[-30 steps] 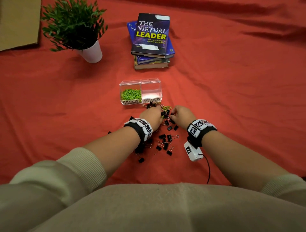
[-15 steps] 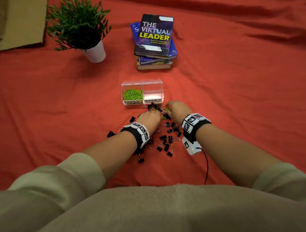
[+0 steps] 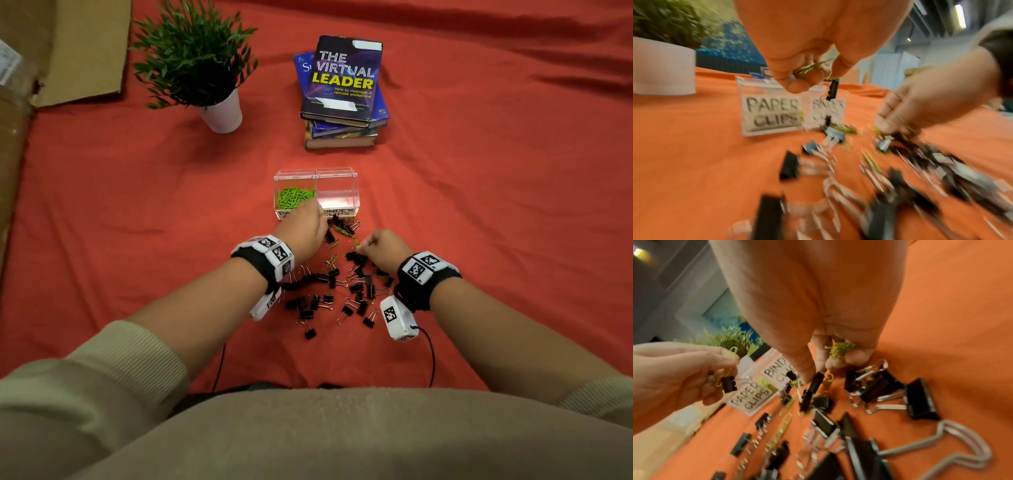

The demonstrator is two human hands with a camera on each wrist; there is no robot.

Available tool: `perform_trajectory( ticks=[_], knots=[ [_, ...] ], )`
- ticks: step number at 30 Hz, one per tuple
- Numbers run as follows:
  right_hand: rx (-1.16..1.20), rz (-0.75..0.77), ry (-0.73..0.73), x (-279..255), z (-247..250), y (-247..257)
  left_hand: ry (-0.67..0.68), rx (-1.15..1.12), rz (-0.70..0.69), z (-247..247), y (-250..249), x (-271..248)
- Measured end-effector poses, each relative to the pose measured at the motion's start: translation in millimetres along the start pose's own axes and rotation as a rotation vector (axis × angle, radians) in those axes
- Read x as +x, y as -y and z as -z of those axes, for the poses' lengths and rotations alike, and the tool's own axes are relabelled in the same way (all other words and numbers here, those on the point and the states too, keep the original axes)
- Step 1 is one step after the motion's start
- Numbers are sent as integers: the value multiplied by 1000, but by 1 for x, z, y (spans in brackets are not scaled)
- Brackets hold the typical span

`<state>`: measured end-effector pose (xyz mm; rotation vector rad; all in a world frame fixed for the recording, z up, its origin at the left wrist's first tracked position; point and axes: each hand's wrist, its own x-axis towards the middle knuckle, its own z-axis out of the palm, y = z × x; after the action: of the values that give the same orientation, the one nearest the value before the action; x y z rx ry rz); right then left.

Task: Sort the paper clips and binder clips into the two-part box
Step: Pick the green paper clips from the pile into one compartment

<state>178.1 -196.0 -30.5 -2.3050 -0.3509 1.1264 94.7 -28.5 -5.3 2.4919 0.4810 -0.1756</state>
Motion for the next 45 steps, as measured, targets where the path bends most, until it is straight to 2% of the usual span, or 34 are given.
perform_trajectory(
  ticks=[4,8,11,15,20,23,27,32,39,42,45],
  knots=[
    [186,-32,16,-7,10,9,-99,-33,64,32,7,27],
    [331,-11,63,-13,24,26,19,65,109,44,20,50],
    [441,18,106,-12,29,40,114,199,91,40,26,57],
    [532,50,124,-5,30,59,114,231,46,35,26,50],
    [319,124,127,-1,25,79,-83,100,-30,36,23,21],
    [280,119,132,3,12,79,-177,-107,43,29,16,0],
    [386,110,83,5,-2,77,-152,-499,291,9,10,-23],
    [521,93,53,3,-14,78,-104,-728,342,-1,13,-29],
    [646,79,18,7,-19,78,-114,-722,338,-2,21,-34],
    [719,78,46,9,-16,79,-113,-738,347,-4,27,-39],
    [685,79,117,8,-15,82,-126,-763,341,-5,30,-41]
  ],
)
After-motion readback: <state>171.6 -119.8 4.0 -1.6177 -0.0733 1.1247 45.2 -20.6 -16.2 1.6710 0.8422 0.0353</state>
